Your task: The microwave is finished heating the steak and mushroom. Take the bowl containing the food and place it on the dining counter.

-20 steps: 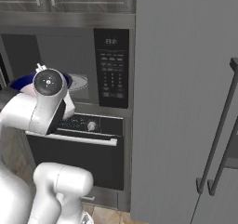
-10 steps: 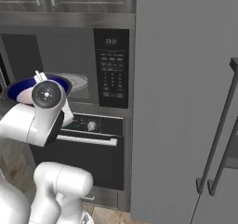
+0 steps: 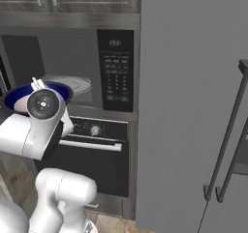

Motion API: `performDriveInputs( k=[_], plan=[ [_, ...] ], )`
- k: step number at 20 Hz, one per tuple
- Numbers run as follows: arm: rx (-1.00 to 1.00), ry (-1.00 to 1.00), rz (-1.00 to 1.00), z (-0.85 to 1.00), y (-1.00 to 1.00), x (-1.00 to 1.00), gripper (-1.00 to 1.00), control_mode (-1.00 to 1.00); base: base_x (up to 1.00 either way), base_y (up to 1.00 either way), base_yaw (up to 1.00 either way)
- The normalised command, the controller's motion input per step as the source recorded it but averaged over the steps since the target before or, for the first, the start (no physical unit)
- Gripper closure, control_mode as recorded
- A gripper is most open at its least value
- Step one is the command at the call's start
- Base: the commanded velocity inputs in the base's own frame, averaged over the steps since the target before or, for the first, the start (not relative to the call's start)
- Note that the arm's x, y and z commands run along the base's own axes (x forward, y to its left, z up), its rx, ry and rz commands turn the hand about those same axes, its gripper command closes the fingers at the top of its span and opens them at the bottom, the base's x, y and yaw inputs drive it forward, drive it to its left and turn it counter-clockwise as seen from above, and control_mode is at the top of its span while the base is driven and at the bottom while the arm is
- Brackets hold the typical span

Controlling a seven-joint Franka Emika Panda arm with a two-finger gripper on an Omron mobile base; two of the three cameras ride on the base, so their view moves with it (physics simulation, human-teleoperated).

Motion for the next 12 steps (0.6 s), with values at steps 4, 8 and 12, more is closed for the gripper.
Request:
performDriveInputs(
  k=[4,8,12],
  plan=[
    [0.0,0.0,0.0,0.0,0.0,0.0,1.0,1.0,-0.62,-0.9,0.0],
    [0.0,0.0,0.0,0.0,0.0,0.0,1.0,1.0,-0.63,-1.0,0.16],
    [0.0,0.0,0.0,0.0,0.0,0.0,1.0,1.0,-0.68,-0.85,0.61]
  ],
)
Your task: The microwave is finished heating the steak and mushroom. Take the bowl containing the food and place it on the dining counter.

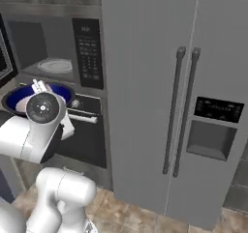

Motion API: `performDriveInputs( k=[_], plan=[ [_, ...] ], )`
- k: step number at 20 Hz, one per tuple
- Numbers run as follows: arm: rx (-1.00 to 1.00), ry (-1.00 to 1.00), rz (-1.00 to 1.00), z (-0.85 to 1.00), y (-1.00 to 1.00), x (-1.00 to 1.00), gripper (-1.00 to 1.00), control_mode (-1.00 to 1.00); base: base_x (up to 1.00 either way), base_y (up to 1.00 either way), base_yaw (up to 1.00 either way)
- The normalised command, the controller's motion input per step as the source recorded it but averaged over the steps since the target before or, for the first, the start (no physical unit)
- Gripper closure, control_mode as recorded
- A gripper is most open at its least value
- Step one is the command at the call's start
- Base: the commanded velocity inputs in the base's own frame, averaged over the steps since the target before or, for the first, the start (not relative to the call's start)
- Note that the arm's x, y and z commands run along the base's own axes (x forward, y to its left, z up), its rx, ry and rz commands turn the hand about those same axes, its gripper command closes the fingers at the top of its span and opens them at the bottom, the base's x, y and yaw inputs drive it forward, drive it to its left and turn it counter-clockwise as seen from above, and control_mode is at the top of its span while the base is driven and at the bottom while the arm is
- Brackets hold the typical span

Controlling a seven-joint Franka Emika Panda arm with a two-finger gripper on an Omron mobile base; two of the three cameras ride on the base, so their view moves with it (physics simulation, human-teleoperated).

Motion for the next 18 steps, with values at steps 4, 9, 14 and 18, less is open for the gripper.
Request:
performDriveInputs(
  k=[4,9,14,18],
  plan=[
    [0.0,0.0,0.0,0.0,0.0,0.0,1.0,1.0,-0.55,-0.2,0.95],
    [0.0,0.0,0.0,0.0,0.0,0.0,1.0,1.0,-0.31,-0.04,1.0],
    [0.0,0.0,0.0,0.0,0.0,0.0,1.0,1.0,-0.19,-0.01,1.0],
    [0.0,0.0,0.0,0.0,0.0,0.0,1.0,1.0,-0.25,-0.07,1.0]
  ],
)
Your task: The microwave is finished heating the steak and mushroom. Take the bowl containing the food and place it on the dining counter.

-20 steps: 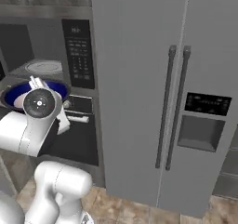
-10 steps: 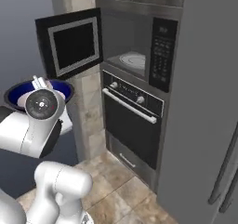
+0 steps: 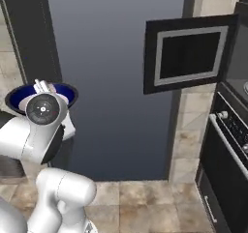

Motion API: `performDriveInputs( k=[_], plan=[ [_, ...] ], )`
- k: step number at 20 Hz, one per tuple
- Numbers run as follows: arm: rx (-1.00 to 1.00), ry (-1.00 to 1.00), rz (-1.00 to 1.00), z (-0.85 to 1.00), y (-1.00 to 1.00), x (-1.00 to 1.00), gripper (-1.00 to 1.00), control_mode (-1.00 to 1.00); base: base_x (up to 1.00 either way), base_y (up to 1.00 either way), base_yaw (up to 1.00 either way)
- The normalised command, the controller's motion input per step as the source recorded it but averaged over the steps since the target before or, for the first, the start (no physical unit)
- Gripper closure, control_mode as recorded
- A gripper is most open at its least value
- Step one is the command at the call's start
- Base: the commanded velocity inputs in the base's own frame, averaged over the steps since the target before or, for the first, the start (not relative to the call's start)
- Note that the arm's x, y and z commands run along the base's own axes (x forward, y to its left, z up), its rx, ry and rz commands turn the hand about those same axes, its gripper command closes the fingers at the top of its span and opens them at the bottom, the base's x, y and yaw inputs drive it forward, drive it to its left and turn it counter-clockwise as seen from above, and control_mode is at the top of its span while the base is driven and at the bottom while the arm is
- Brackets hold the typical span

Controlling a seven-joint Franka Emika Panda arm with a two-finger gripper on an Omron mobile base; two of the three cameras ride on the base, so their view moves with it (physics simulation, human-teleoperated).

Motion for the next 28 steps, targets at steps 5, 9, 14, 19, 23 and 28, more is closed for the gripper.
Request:
performDriveInputs(
  k=[5,9,14,19,23,28],
  plan=[
    [0.0,0.0,0.0,0.0,0.0,0.0,1.0,1.0,-0.34,-0.12,1.0],
    [0.0,0.0,0.0,0.0,0.0,0.0,1.0,1.0,-0.23,-0.08,1.0],
    [0.0,0.0,0.0,0.0,0.0,0.0,1.0,1.0,0.0,0.0,1.0],
    [0.0,0.0,0.0,0.0,0.0,0.0,1.0,1.0,0.0,0.0,1.0],
    [0.0,0.0,0.0,0.0,0.0,0.0,1.0,1.0,0.06,0.0,0.99],
    [0.0,0.0,0.0,0.0,0.0,0.0,1.0,1.0,0.46,0.0,0.86]
  ],
)
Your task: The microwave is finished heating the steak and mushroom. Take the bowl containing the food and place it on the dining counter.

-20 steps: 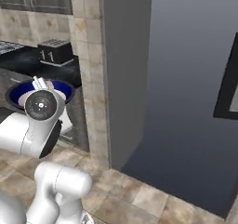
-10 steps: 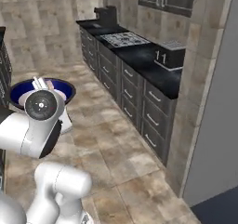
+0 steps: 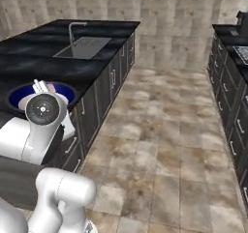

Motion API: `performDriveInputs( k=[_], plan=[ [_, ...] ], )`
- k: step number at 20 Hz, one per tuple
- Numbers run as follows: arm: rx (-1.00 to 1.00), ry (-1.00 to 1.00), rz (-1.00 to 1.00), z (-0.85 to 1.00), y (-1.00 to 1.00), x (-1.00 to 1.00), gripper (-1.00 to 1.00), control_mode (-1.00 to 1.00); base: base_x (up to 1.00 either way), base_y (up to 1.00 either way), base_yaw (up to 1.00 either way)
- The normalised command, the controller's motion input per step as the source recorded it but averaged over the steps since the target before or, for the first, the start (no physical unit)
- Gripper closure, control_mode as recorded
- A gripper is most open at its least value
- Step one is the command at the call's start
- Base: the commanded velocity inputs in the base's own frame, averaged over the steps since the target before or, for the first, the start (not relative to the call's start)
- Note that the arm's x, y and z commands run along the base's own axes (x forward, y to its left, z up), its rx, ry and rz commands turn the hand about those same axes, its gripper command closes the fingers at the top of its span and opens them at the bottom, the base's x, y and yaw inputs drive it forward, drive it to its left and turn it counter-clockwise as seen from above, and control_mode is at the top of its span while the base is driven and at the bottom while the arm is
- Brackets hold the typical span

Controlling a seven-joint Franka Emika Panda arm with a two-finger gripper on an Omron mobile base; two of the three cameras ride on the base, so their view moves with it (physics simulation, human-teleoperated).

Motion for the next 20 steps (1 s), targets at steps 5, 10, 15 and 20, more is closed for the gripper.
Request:
performDriveInputs(
  k=[5,10,15,20],
  plan=[
    [0.0,0.0,0.0,0.0,0.0,0.0,1.0,1.0,0.75,0.01,0.73],
    [0.0,0.0,0.0,0.0,0.0,0.0,1.0,1.0,0.73,0.0,0.62],
    [0.0,0.0,0.0,0.0,0.0,0.0,1.0,1.0,0.09,0.2,0.78],
    [0.0,0.0,0.0,0.0,0.0,0.0,1.0,1.0,0.59,-0.01,0.6]
  ],
)
